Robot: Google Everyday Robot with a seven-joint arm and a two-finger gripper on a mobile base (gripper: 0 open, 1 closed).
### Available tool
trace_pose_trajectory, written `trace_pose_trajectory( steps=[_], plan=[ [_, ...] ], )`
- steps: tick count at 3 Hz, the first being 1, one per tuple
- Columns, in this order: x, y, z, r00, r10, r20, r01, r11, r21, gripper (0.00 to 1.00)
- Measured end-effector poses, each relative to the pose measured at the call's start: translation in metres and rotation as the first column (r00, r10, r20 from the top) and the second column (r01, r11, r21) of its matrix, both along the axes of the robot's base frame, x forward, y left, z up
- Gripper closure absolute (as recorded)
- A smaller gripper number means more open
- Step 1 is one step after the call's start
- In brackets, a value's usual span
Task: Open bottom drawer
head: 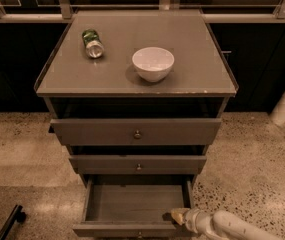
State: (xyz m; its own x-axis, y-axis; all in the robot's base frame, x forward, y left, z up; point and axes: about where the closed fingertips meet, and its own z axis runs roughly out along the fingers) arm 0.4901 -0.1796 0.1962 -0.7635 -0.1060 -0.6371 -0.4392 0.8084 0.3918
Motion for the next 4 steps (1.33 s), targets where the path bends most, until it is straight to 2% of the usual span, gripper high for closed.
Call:
trace_pose_trajectory(
  steps=[1,3,4],
  plan=[
    [0.0074,-0.0062,0.0225,0.9970,-0.044,0.064,0.042,0.999,0.035,0.58],
    [0.0074,-0.0061,0.0224,0.9970,-0.044,0.064,0.042,0.998,0.035,0.13],
    [0.0074,-0.0061,0.0224,0.9970,-0.044,0.063,0.042,0.998,0.035,0.00]
  ],
)
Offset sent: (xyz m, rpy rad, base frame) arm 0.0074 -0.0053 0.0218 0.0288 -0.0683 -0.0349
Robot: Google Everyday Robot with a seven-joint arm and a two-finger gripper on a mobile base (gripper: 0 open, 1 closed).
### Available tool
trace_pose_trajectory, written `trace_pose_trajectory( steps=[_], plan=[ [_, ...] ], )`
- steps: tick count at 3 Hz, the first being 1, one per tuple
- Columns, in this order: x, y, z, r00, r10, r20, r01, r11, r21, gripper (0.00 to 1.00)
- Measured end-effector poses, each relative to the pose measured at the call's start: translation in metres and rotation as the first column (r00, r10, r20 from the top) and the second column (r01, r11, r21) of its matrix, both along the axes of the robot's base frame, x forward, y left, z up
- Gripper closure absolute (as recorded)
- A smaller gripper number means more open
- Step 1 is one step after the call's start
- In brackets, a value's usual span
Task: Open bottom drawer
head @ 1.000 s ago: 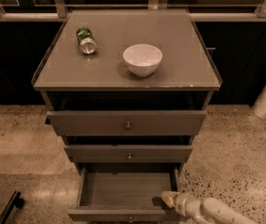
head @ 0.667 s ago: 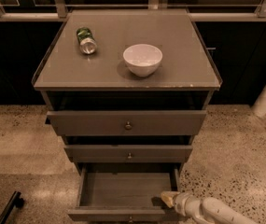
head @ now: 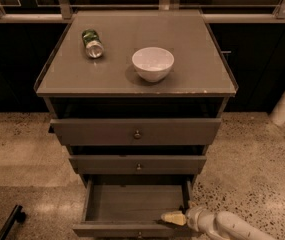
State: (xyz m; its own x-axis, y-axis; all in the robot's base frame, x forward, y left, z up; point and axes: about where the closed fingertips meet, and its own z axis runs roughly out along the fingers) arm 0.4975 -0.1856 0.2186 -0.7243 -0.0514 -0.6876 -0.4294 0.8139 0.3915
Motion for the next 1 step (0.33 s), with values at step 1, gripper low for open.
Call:
trace_pose_trajectory(
  steps=[1],
  plan=[
    [0.0000,0.0000,0.0000,1.0000,0.000,0.000,0.000,1.000,0.000,0.00]
  ],
)
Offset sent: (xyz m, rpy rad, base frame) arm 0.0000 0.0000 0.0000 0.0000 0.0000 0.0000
